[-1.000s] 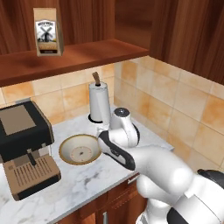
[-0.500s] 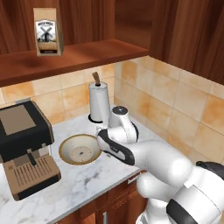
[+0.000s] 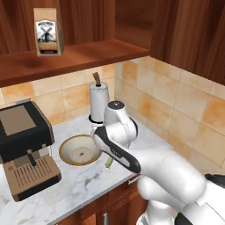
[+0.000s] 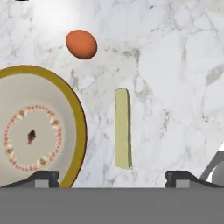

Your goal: Pick the egg and butter from the fridge and place them by the bowl for mixing.

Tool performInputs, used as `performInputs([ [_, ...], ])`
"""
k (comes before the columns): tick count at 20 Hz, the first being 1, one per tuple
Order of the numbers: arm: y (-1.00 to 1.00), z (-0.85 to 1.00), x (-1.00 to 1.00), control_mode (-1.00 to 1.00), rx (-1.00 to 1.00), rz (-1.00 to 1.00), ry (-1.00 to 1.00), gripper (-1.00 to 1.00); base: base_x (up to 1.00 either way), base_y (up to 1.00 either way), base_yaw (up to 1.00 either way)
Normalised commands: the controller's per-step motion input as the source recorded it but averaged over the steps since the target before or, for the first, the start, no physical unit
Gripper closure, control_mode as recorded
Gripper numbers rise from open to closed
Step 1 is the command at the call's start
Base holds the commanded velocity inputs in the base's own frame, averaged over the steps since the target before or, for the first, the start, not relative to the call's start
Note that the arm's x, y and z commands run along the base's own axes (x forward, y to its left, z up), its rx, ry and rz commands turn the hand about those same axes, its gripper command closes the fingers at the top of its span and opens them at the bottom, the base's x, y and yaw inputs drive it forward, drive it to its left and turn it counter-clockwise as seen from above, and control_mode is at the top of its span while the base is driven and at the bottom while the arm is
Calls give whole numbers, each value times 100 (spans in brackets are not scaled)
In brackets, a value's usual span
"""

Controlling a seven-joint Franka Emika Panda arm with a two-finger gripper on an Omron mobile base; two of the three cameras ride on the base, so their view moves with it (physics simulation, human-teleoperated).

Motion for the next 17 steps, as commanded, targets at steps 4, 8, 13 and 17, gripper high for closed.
performInputs([
  [4, 63, 28, -100, -100, 0, 1, -2, -100, 0, 0, 0],
  [8, 13, 1, -100, -100, -4, 0, -41, -100, 0, 0, 0],
  [13, -5, -2, -55, -100, 1, -8, -20, -100, 0, 0, 0],
  [17, 29, 1, -49, -100, -24, 0, -41, -100, 0, 0, 0],
])
